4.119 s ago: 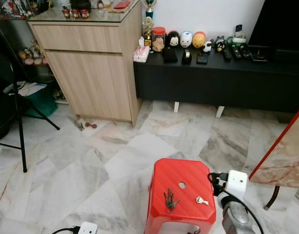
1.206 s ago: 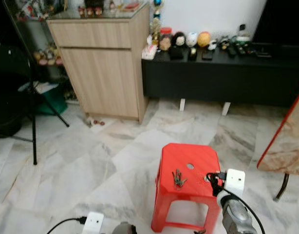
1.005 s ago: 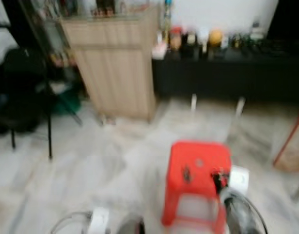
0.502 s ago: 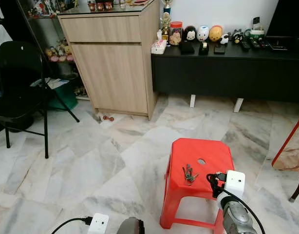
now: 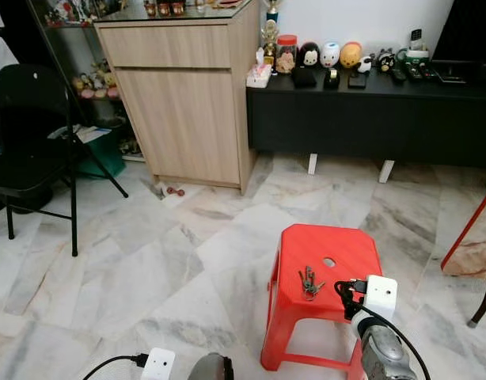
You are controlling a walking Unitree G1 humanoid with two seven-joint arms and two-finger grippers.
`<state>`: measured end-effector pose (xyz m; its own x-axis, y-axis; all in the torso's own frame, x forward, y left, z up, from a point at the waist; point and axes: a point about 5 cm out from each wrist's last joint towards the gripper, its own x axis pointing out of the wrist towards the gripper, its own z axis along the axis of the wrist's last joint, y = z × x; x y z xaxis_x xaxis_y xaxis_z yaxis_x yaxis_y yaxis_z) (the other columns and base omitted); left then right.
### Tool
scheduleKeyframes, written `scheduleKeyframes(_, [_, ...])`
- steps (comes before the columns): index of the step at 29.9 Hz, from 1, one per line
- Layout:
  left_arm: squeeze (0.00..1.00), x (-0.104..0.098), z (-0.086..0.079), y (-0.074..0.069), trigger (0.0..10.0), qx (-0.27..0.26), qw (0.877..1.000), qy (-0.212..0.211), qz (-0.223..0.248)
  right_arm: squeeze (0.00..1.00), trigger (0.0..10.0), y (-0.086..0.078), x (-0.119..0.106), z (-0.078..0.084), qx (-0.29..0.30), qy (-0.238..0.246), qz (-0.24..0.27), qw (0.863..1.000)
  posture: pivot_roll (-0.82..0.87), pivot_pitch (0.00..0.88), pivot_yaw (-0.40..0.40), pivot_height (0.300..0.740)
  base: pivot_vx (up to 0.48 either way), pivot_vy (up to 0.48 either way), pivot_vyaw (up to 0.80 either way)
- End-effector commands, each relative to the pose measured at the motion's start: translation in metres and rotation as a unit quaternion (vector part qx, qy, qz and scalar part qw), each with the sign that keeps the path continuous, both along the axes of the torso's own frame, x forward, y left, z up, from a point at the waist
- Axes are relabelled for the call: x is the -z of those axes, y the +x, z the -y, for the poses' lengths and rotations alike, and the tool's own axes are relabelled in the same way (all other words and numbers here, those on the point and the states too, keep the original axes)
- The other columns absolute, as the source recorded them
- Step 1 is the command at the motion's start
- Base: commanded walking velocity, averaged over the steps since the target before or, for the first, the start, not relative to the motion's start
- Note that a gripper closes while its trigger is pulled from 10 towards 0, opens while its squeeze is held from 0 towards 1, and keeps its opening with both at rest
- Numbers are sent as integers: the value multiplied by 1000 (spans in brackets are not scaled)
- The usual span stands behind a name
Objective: Hang keys on a hook
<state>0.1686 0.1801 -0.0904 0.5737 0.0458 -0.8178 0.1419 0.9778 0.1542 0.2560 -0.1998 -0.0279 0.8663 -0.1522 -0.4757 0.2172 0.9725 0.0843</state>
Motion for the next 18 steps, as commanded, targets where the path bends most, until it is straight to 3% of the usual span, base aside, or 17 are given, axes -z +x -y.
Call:
scheduleKeyframes(1, [0,7,25,-12,10000,29,998,-38,-28,0,10000,3,-3,-2,0,5,8,1000,28,0,5,645,0,0,0])
scheduleKeyframes(4, [0,7,24,-13,10000,29,998,-38,-28,0,10000,3,-2,-2,-1,3,6,1000,27,0,5,645,0,0,0])
scheduleKeyframes(13, [0,7,23,-12,10000,28,999,-37,-27,0,10000,3,-2,-2,-8,-3,2,1000,29,0,6,645,250,0,0])
scheduleKeyframes(18, [0,7,23,-12,10000,29,999,-37,-27,0,10000,3,-2,-4,-21,-10,0,1000,29,0,5,645,269,0,693])
